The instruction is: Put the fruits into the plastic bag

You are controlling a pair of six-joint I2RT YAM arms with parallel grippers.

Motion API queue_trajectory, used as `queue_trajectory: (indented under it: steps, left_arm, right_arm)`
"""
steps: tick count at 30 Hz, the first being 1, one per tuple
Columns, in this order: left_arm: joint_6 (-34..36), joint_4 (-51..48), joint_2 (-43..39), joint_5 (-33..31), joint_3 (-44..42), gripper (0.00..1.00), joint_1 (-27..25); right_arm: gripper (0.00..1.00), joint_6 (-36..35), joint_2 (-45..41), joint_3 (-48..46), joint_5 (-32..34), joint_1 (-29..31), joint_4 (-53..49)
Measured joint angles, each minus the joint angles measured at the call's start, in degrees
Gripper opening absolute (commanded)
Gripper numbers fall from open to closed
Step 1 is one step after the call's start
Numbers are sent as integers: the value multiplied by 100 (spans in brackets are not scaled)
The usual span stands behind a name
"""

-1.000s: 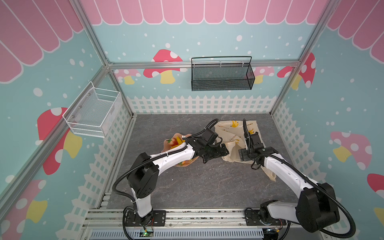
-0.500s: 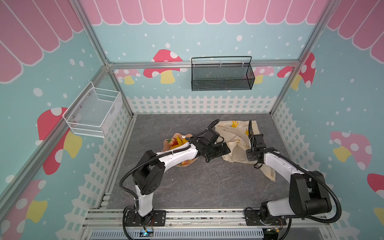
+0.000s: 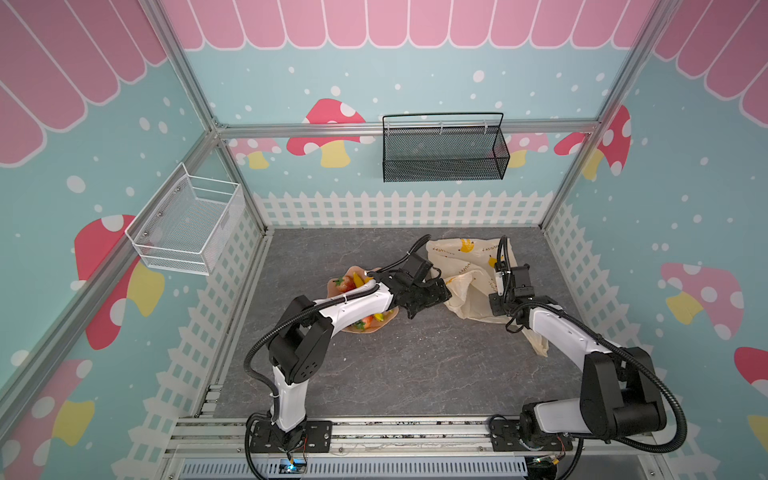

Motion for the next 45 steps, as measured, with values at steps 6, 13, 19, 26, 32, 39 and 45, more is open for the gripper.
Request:
queue_trajectory:
  steps: [6,13,19,26,32,39,45]
  left_arm:
    - [72,-2,55,-109,249,90,308]
    - [424,-317,-109,-372,367,91,660]
    - [723,-822,-1021,-723,293,92,680]
    - [699,-776,-2092,-831,-173,92,251]
    - [584,-817,-2146,-931,-769,92,352]
    - [702,-1060,-2509,-1134,-970,92,813]
    - [1019,-1392,-2820,-1331,-1040,93,1064]
  right_arm:
    - [0,431,-118,1019,-264,11,-789]
    - [0,1661,481,2592,-1032,44,-2323]
    - [0,2402,570,3392,-1655,87,-2942]
    - [0,2992,566,3528,-2402,94,-2959]
    - [0,3132,269,3012,-2828,120,-2879]
    - [0,3259,-306,2476,-3263,120,-2822]
    - [0,3539,-610,2404,-3471,120,-2769]
